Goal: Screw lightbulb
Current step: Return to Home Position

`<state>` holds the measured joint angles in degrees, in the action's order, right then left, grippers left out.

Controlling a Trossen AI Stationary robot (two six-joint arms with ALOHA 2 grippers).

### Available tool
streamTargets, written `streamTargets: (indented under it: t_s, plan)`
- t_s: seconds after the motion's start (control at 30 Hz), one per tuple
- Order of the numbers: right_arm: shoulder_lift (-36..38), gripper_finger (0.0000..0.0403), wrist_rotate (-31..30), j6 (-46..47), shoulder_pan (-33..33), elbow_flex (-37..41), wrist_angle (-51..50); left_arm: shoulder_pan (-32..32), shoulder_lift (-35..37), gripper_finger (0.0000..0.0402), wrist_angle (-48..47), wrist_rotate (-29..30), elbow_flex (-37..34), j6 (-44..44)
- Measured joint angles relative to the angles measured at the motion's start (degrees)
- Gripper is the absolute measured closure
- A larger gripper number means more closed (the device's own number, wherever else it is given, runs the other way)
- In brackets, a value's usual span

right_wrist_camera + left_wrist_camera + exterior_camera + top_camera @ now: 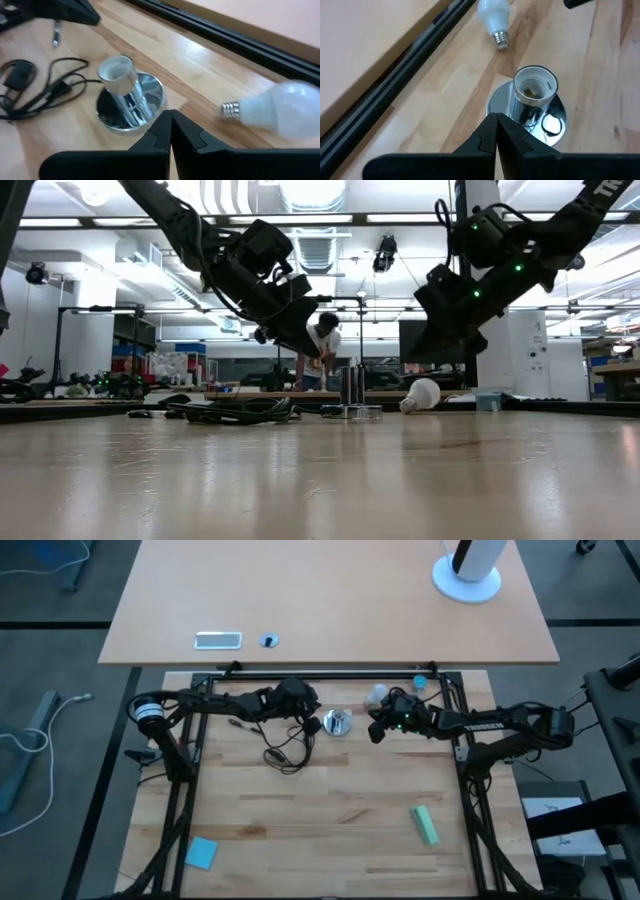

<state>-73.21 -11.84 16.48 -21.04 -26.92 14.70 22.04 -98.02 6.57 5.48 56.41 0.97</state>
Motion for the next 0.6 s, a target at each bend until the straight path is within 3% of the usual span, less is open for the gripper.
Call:
streamTargets:
  t_s: [0.37, 0.5, 0.6]
  plan:
    - [0.0, 0.0403, 0.6, -0.5, 0.0, 0.0, 0.4, -1.7, 0.0, 0.0401, 1.0, -0.2, -3.7, -3.1]
    - [-0.1, 0.0403, 4.6, -4.2, 0.3, 0.1, 1.8, -3.9, 0.6, 0.0401, 4.8, -0.1, -7.0, -3.6]
    - [0.1, 0.0403, 8.8, -6.8, 1.3, 2.1, 9.3, -5.9, 3.0, 0.0401, 11.2, -0.2, -11.4, -3.9]
